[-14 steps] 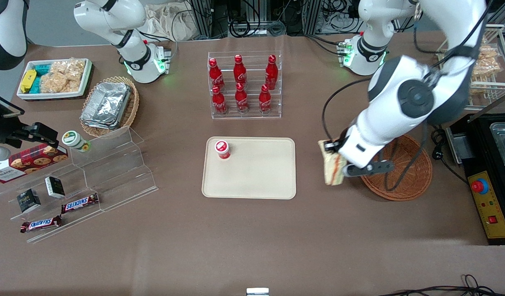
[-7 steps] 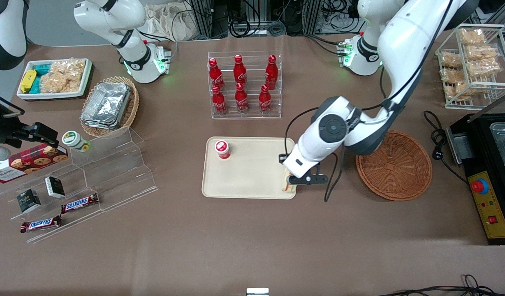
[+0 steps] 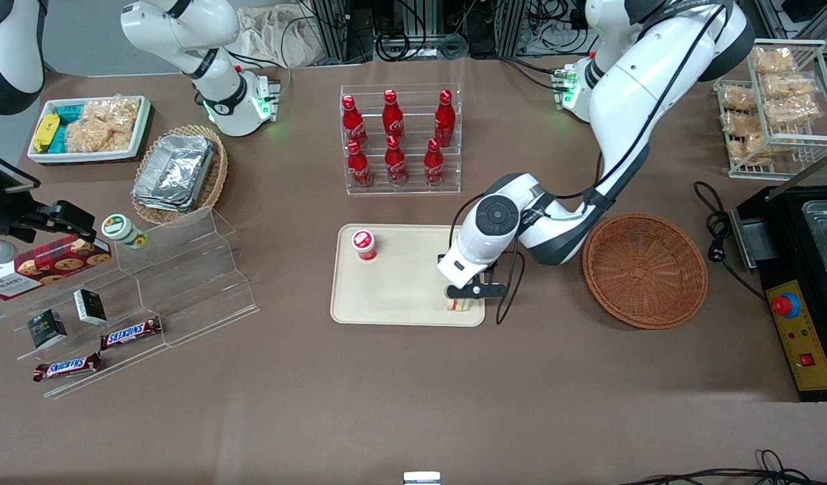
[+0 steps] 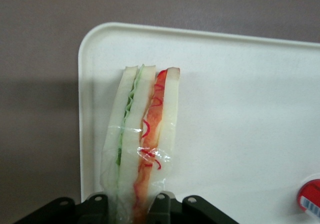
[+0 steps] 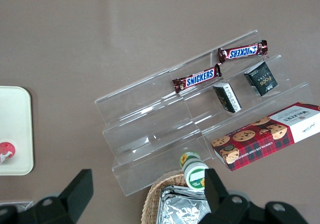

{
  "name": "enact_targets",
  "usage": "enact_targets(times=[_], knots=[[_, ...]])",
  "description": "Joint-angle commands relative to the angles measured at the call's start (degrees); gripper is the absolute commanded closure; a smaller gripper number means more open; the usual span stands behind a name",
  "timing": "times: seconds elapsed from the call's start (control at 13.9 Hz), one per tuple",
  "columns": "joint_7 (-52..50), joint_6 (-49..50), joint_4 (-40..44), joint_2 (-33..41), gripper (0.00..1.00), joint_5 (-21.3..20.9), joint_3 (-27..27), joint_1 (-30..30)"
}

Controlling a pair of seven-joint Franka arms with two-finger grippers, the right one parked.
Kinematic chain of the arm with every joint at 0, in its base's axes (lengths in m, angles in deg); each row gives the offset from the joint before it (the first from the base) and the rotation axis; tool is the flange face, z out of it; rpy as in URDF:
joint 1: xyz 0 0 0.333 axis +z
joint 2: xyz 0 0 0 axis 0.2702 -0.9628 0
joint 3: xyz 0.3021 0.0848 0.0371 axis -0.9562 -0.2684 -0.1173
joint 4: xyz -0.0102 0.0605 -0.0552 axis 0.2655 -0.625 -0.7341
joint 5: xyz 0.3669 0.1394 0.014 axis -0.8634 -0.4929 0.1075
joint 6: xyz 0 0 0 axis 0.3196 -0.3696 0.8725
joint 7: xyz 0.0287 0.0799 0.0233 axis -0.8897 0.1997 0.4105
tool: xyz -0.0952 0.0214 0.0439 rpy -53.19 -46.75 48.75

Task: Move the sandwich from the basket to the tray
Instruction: 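Lower the sandwich onto the tray and open the left gripper, then raise the open left gripper away from the sandwich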

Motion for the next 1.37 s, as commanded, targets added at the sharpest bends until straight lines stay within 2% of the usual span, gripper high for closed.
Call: enact_targets(times=[0.0,0.07,0.43,0.65,0.79,0.94,1.08,1.3], knots=[[-1.3,0.7,1.1,-0.5,0.32,-1.3,-1.5,-1.9],[-1.1,0.8,1.1,-0.5,0.01,-1.3,-1.7,-1.8],[-2.2,5.6,4.0,3.6,0.00,-0.5,-1.7,-0.8],[-1.6,21.4,10.2,7.5,0.00,-0.6,-1.6,0.6],[0.1,25.5,11.3,10.4,0.00,0.5,-1.0,4.1],[4.3,26.2,10.6,13.9,0.00,6.7,0.0,8.9],[12.7,26.7,7.3,19.0,0.00,9.8,-0.7,11.4],[24.4,26.6,2.0,27.2,0.00,15.4,-7.8,11.6]])
